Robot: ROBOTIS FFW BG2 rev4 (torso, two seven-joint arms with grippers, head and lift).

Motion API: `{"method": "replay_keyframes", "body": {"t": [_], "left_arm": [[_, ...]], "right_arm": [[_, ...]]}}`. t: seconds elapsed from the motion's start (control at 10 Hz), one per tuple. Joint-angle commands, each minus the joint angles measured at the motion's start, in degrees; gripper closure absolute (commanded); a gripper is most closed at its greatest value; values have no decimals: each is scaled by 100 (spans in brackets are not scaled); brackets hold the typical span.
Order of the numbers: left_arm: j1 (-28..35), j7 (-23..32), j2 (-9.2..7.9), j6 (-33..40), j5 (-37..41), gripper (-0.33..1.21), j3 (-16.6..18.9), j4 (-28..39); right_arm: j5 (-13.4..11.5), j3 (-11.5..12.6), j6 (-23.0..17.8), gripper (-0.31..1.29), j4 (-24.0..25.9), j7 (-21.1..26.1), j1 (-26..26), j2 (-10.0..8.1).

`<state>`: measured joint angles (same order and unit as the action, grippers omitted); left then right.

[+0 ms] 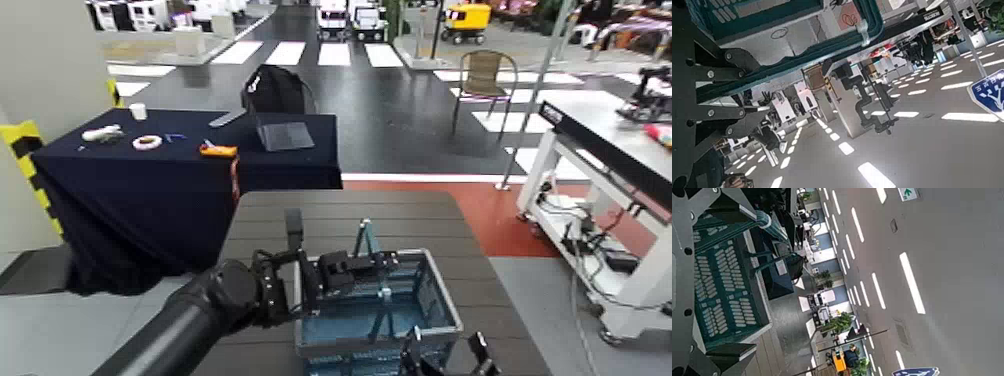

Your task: Place the crate on the table.

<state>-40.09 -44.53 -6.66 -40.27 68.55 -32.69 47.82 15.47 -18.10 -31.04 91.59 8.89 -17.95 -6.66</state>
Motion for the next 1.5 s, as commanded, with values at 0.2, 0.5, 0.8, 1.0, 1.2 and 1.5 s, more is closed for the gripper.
{"method": "replay_keyframes", "body": {"t": [0.2,0.5,0.8,1.0,1.2,1.5], "left_arm": [[19,-21,-11,-7,0,83,-141,-10],[37,-56,-46,20,-88,42,-176,-1],[239,120,-125,178,-1512,9,544,535],[564,603,-292,327,-2101,9,984,1458],[1179,1473,-459,670,-2329,11,1459,2512],[2155,2387,-538,1285,-3103,11,2074,3884]], "right_arm": [[0,0,-7,14,0,-1,2,-2],[0,9,-7,14,8,-1,-7,7],[0,26,2,14,17,-1,-25,-2],[0,26,10,14,26,7,-34,7],[0,44,19,14,44,7,-42,7],[0,97,37,14,70,7,-69,24]]}}
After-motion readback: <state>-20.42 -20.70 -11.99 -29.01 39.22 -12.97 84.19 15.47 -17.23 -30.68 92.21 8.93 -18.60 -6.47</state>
